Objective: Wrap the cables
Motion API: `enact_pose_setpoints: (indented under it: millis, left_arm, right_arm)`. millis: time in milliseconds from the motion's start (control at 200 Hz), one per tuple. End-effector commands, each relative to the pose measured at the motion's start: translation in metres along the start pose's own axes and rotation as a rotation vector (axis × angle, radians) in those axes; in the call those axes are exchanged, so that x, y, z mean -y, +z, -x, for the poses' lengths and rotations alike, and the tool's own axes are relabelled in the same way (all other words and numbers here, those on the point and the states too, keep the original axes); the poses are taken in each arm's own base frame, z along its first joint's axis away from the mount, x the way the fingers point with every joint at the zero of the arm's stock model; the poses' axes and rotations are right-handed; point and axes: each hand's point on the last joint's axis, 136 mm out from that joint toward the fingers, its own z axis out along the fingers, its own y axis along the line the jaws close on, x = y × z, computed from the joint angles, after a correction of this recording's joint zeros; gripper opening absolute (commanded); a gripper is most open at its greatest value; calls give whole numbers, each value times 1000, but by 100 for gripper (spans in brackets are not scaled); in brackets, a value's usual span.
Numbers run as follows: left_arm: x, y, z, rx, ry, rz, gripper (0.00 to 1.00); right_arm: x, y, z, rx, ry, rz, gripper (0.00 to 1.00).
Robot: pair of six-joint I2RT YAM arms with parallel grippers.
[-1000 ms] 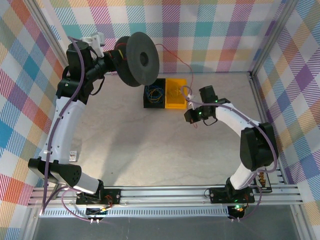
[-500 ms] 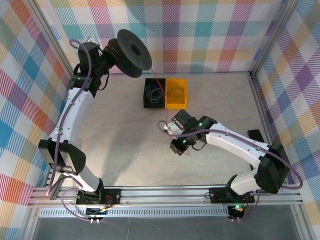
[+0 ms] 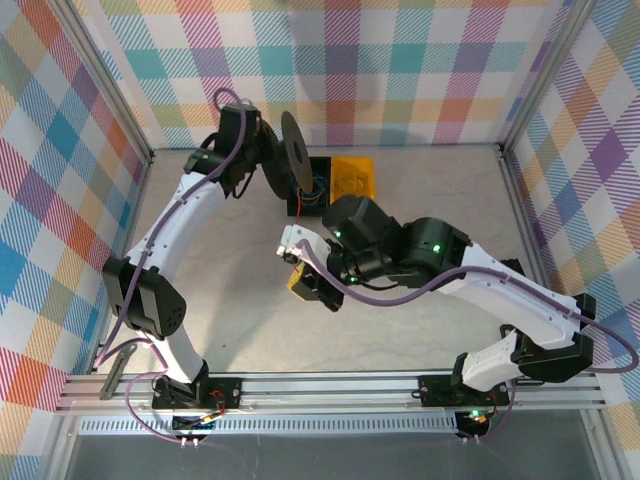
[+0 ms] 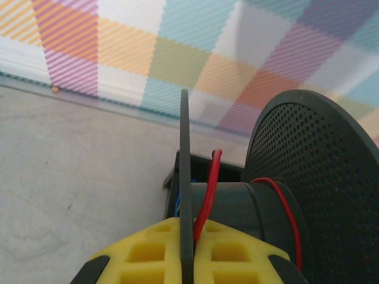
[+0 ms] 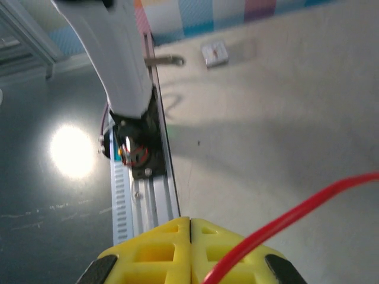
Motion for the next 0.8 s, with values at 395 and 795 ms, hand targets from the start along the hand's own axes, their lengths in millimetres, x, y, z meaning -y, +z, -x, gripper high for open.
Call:
enact_pose_setpoints:
  millis: [395, 795]
  left_arm:
    - [20, -33, -81, -192, 603, -56, 0]
    - [35, -127, -142, -331, 857, -457, 0]
  right_arm:
    - [144, -109, 97, 355, -124, -123, 0]
    - [356, -107, 9, 305, 210, -338, 0]
